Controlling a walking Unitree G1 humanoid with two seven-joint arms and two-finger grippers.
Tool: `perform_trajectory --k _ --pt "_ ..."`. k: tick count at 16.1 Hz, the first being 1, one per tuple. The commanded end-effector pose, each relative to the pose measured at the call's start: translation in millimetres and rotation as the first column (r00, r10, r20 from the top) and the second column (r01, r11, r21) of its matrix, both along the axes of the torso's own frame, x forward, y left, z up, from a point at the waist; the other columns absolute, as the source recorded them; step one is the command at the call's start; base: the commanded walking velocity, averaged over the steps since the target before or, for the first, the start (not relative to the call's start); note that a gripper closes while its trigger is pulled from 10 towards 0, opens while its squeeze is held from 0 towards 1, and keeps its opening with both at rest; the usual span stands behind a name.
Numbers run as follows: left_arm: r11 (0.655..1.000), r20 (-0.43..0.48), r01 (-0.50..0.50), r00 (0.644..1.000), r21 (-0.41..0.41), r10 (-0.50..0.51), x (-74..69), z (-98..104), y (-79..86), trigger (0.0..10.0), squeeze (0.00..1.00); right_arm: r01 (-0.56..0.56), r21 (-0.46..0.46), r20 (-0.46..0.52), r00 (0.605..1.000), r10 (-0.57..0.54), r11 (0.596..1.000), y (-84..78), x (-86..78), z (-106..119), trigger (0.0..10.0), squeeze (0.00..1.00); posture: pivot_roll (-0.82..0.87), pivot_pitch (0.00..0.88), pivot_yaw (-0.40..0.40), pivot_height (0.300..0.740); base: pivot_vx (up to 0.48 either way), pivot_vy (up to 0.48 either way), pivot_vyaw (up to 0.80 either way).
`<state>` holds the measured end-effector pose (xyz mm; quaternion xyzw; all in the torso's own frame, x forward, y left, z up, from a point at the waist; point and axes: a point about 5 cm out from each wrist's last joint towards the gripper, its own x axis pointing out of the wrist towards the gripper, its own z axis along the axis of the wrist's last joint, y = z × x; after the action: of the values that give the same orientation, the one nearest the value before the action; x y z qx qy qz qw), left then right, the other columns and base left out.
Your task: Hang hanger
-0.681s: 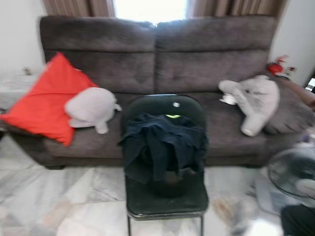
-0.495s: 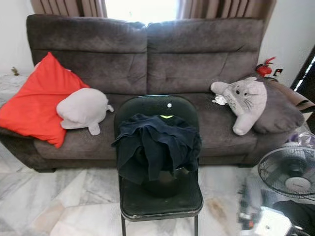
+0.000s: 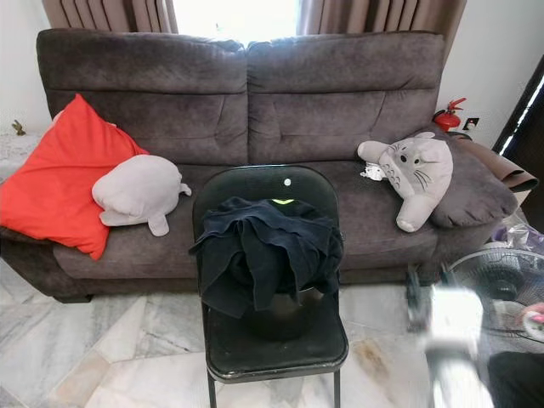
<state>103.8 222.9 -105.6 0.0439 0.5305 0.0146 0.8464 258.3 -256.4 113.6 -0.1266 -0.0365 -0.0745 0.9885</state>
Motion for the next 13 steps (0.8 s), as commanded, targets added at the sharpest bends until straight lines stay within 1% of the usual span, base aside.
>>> perform_trajectory --k 1,2,3,4,5,6,7,8,9,11,13 --pt "1.0 0.005 0.025 1.0 0.015 -0.025 3.4 1 2.1 10.0 0.0 -0.01 -0.025 -0.055 0.998 0.009 1.0 0.9 8.5 -5 10.0 0.0 -0.04 0.0 0.025 0.74 0.0 0.0 0.0" --pt "0.999 0.01 0.027 1.0 0.017 -0.027 5.1 2 2.5 10.0 0.0 -0.025 0.007 -0.036 0.999 0.025 1.0 4.5 17.9 -1 10.0 0.0 -0.04 0.0 0.026 0.74 0.0 0.0 0.0" --pt "1.0 0.015 0.025 1.0 0.019 -0.025 6.4 2 2.8 10.0 0.0 -0.038 0.071 0.012 0.999 0.037 0.997 9.8 23.6 5 10.0 0.0 -0.02 0.0 0.025 0.74 0.0 0.0 0.0" --pt "1.0 0.026 0.012 1.0 0.017 -0.012 8.4 3 4.0 10.0 0.0 -0.092 0.221 0.115 0.991 0.067 0.971 26.0 23.2 16 10.0 0.0 -0.02 0.0 0.027 0.74 0.0 0.0 0.0" --pt "1.0 0.028 0.007 1.0 0.017 -0.007 8.8 4 4.9 10.0 0.0 -0.115 0.242 0.115 0.989 0.089 0.964 34.6 17.0 13 10.0 0.0 -0.02 0.0 0.03 0.74 0.0 0.0 0.0" --pt "1.0 0.027 0.006 1.0 0.017 -0.006 8.9 4 5.1 10.0 0.0 -0.114 0.241 0.104 0.99 0.092 0.964 36.8 14.2 10 10.0 0.0 -0.02 0.0 0.03 0.74 0.0 0.0 0.0" --pt "1.0 0.024 0.006 1.0 0.017 -0.006 9.3 4 5.4 10.0 0.0 -0.105 0.238 0.061 0.994 0.093 0.966 40.4 4.6 -3 10.0 0.0 -0.02 0.0 0.028 0.74 0.0 0.0 0.0" --pt "1.0 0.023 0.007 1.0 0.018 -0.007 9.8 4 5.1 10.0 0.0 -0.067 0.242 0.026 0.998 0.063 0.968 37.2 -5.8 -14 10.0 0.0 -0.01 0.0 0.025 0.74 0.0 0.0 0.0" --pt "1.0 0.024 0.004 1.0 0.018 -0.005 9.7 4 5.1 10.0 0.0 -0.054 0.238 0.018 0.999 0.051 0.97 34.7 -10.8 -16 10.0 0.0 -0.01 0.0 0.022 0.74 0.0 0.0 0.8" --pt "1.0 0.022 0.003 1.0 0.02 -0.003 9.0 4 5.3 10.0 0.0 -0.037 0.233 0.01 0.999 0.036 0.972 29.8 -13.7 -16 10.0 0.0 -0.02 0.0 0.017 0.74 0.0 0.0 0.8" --pt "1.0 0.02 0.002 1.0 0.021 -0.003 8.2 3 5.0 10.0 0.0 -0.023 0.228 0.013 1.0 0.021 0.973 23.8 -10.7 -13 10.0 0.0 -0.01 0.0 0.011 0.74 0.0 0.0 0.8"
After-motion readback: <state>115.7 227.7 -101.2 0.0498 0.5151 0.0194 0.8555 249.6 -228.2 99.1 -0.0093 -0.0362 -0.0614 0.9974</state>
